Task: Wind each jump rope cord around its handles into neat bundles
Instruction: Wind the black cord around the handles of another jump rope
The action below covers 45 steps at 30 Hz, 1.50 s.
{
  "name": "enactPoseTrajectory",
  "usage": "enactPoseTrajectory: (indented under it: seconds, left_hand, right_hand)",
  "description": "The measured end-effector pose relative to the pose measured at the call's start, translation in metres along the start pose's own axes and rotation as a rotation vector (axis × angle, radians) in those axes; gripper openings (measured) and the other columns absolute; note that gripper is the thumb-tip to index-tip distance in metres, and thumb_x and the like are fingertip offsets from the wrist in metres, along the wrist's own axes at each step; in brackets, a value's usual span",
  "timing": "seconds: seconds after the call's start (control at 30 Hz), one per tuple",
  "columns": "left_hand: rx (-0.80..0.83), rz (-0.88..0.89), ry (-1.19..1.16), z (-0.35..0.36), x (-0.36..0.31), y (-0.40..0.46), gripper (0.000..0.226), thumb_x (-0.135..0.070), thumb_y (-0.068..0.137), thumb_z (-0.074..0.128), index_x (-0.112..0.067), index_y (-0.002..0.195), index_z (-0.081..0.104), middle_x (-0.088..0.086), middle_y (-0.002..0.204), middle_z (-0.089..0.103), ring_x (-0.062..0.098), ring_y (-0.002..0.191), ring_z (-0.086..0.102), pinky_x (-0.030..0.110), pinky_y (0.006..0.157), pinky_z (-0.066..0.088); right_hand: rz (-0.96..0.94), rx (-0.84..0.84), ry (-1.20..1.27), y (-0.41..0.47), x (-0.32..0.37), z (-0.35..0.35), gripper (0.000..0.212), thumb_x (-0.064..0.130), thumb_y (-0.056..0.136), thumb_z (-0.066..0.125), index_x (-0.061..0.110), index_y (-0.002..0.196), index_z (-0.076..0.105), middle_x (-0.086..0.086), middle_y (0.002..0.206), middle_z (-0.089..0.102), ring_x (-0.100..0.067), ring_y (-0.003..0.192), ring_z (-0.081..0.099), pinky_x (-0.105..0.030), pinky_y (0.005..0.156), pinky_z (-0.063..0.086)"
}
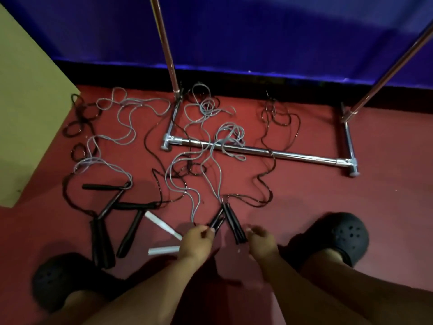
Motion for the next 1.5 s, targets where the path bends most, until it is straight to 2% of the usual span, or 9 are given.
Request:
enactPoseTrajectory:
  seconds: [0.23, 0.37, 0.47, 0.77, 1.03, 1.17, 1.3, 1.4, 1.5]
  left_hand:
    - [0.128, -0.121, -0.214, 0.047, -0.030, 0.018, 0.021, -0.030, 0.097, 0.058, -0.022, 0.080, 0.067, 0.002, 0.090, 0.074, 0.027, 0.090, 0.069, 0.036, 0.085, 0.054]
    - [0.111, -0.184, -0.331, 0.067, -0.037, 0.013, 0.012, -0.025, 0.099, 0.056, -0.022, 0.105, 0.066, 0.002, 0.095, 0.071, 0.021, 0.085, 0.067, 0.027, 0.070, 0.051]
    - [0.123, -0.227, -0.392, 0.077, -0.031, 0.010, 0.012, -0.021, 0.098, 0.058, -0.017, 0.103, 0.069, 0.007, 0.092, 0.073, 0.025, 0.084, 0.069, 0.035, 0.075, 0.058]
    - [0.211, -0.164, -0.474, 0.039, -0.065, -0.011, 0.007, -0.015, 0.099, 0.058, -0.016, 0.097, 0.064, 0.008, 0.084, 0.069, 0.025, 0.075, 0.067, 0.030, 0.060, 0.052]
    - [0.301, 0.200, -0.465, -0.085, -0.175, -0.077, 0.013, -0.015, 0.103, 0.051, -0.013, 0.108, 0.062, 0.001, 0.080, 0.066, 0.015, 0.067, 0.071, 0.028, 0.060, 0.057]
    - [0.311, 0.434, -0.322, -0.139, -0.234, -0.135, 0.013, -0.012, 0.103, 0.049, -0.009, 0.107, 0.060, 0.001, 0.076, 0.063, 0.016, 0.063, 0.068, 0.026, 0.051, 0.054]
    - [0.319, 0.616, -0.145, -0.192, -0.274, -0.204, 0.010, -0.011, 0.102, 0.049, -0.009, 0.103, 0.059, 0.002, 0.078, 0.062, 0.014, 0.061, 0.066, 0.024, 0.050, 0.053]
    - [0.305, 0.707, -0.065, -0.223, -0.284, -0.238, 0.015, -0.010, 0.101, 0.051, -0.003, 0.110, 0.060, 0.001, 0.079, 0.064, 0.014, 0.062, 0.067, 0.024, 0.052, 0.052]
    - [0.261, 0.734, -0.063, -0.240, -0.266, -0.250, 0.010, -0.005, 0.097, 0.056, -0.005, 0.104, 0.064, 0.003, 0.077, 0.069, 0.015, 0.059, 0.064, 0.024, 0.049, 0.050]
  right_hand:
    - [0.138, 0.069, 0.035, 0.030, -0.001, 0.014, 0.055, 0.058, 0.095, 0.041, 0.015, 0.118, 0.067, -0.008, 0.110, 0.069, -0.027, 0.096, 0.064, -0.034, 0.078, 0.051]
    - [0.287, 0.181, 0.206, 0.029, -0.013, 0.025, 0.063, 0.064, 0.098, 0.030, 0.014, 0.113, 0.067, -0.010, 0.111, 0.070, -0.026, 0.092, 0.067, -0.034, 0.062, 0.055]
    - [0.285, 0.178, 0.236, 0.028, -0.017, 0.027, 0.066, 0.065, 0.098, 0.027, 0.016, 0.105, 0.071, -0.010, 0.104, 0.073, -0.027, 0.090, 0.069, -0.044, 0.076, 0.061]
    - [0.181, 0.125, 0.228, 0.005, 0.011, -0.004, 0.072, 0.058, 0.101, 0.025, 0.010, 0.083, 0.075, -0.005, 0.082, 0.072, -0.017, 0.069, 0.062, -0.026, 0.056, 0.042]
    - [-0.235, 0.010, 0.240, -0.062, 0.130, -0.066, 0.060, 0.056, 0.099, 0.038, 0.005, 0.086, 0.068, -0.008, 0.069, 0.060, -0.018, 0.050, 0.048, -0.023, 0.047, 0.036]
    - [-0.596, -0.091, 0.116, -0.118, 0.214, -0.092, 0.051, 0.066, 0.088, 0.039, 0.022, 0.095, 0.064, -0.004, 0.097, 0.067, -0.025, 0.089, 0.060, -0.039, 0.082, 0.048]
    - [-0.954, -0.036, 0.102, -0.201, 0.294, -0.115, 0.039, 0.049, 0.101, 0.041, 0.026, 0.125, 0.062, 0.003, 0.127, 0.064, -0.014, 0.117, 0.057, -0.041, 0.106, 0.043]
    - [-1.022, 0.080, 0.004, -0.255, 0.319, -0.130, 0.044, 0.055, 0.101, 0.036, 0.027, 0.107, 0.070, 0.012, 0.109, 0.068, -0.003, 0.103, 0.059, -0.026, 0.093, 0.045]
    - [-1.037, 0.279, -0.041, -0.283, 0.309, -0.132, 0.047, 0.061, 0.094, 0.045, 0.021, 0.097, 0.069, -0.001, 0.084, 0.067, -0.016, 0.083, 0.059, -0.040, 0.086, 0.047]
Point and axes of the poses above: each hand's wrist, its own y-axis towards the middle knuckle, its own z-axis out of the palm, x = y × z, the point moved 3 cm from there along y, towards the middle knuckle
